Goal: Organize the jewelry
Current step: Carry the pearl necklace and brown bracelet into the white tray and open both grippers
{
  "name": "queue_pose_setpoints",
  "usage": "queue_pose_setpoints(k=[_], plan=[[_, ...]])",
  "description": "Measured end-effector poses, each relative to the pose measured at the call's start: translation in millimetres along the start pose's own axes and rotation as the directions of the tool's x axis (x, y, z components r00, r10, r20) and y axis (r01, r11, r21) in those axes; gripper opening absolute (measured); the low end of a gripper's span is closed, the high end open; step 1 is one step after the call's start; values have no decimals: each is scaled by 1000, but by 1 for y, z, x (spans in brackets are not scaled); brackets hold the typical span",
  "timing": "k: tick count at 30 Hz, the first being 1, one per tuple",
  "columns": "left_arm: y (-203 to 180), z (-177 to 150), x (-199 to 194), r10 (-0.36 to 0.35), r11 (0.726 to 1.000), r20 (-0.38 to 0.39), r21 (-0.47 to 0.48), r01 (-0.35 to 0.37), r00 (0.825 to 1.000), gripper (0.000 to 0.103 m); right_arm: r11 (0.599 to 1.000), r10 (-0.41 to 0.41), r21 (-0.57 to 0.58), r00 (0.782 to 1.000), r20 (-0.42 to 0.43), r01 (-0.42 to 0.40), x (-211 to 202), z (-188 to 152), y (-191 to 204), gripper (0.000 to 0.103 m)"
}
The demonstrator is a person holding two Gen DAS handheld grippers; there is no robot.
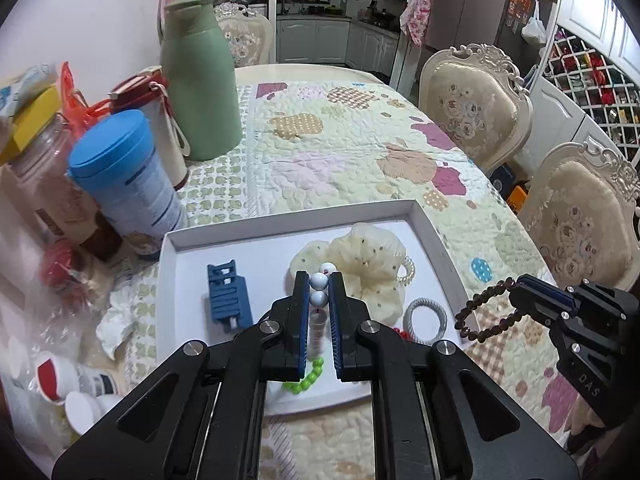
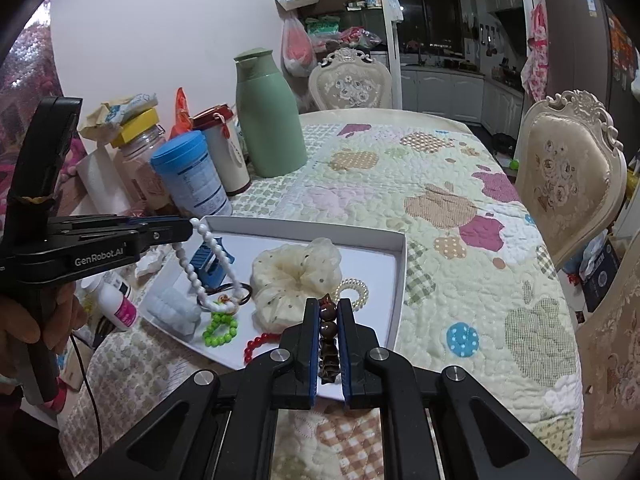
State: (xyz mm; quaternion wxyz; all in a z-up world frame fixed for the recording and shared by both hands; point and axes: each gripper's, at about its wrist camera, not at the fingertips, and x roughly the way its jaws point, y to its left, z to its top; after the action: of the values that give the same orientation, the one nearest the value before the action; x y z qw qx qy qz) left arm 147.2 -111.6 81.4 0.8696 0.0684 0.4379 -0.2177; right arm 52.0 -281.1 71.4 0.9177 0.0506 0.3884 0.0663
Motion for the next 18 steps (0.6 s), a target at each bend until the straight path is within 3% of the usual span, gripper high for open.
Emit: queue_pose_setpoints(k=[9,18], plan=[[1,19,35,-3,1000,-24,-5,3,1000,8,1000,-13,10,1000,-18,13,25,22,-10,8],[37,37,77,65,994,-58,-83,-70,996,8,1000,-26,-9,999,-42,25,61,51,-15,8]])
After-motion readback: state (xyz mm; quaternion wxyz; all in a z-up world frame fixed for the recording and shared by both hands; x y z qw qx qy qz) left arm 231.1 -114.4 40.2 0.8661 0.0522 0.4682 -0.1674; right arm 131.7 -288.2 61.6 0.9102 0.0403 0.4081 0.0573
